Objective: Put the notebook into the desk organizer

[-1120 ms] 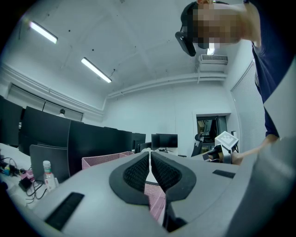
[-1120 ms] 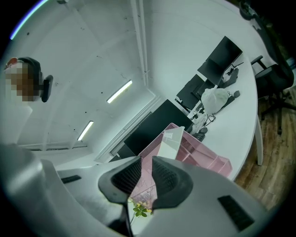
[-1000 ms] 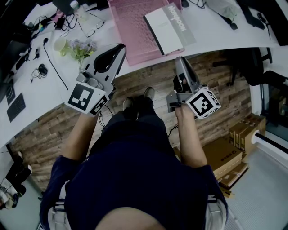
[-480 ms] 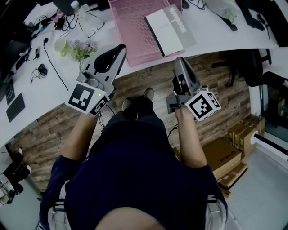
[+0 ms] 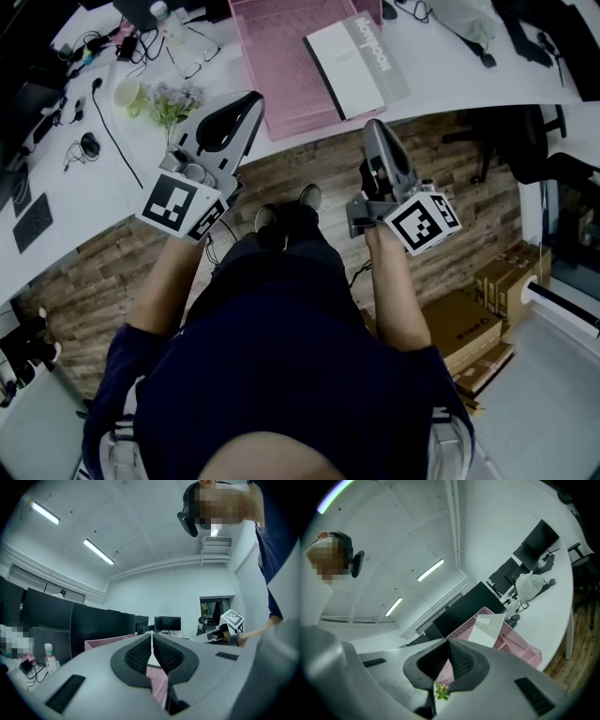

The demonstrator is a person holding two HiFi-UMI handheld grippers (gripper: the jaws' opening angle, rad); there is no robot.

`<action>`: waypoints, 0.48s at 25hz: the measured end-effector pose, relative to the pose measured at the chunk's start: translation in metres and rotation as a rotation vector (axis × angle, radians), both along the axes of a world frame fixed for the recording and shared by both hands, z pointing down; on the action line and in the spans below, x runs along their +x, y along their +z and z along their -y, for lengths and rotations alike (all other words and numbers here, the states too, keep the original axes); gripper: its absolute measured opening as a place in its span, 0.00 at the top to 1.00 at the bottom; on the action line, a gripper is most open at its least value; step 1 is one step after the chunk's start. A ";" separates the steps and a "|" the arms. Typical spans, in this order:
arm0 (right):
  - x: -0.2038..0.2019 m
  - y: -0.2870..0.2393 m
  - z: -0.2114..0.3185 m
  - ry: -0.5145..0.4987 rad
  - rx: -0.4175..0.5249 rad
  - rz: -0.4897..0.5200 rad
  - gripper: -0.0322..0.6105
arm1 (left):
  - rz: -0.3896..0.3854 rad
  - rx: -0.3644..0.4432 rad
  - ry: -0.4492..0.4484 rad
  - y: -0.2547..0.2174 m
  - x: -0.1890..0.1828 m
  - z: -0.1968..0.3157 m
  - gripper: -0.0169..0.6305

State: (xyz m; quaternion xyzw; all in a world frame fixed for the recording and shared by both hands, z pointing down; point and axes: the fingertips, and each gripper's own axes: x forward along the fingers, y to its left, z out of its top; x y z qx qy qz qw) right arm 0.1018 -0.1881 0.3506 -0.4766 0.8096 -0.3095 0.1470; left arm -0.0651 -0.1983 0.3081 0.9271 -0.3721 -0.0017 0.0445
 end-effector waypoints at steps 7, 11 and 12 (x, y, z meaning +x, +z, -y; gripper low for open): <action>-0.003 -0.004 0.000 -0.014 0.015 -0.017 0.94 | -0.001 0.001 0.001 0.000 0.001 0.001 0.91; -0.002 -0.003 -0.001 -0.013 0.008 -0.015 0.94 | -0.001 0.001 0.001 -0.001 0.001 0.002 0.91; -0.002 -0.003 -0.001 -0.014 0.009 -0.016 0.94 | 0.000 0.000 0.001 -0.001 0.000 0.002 0.91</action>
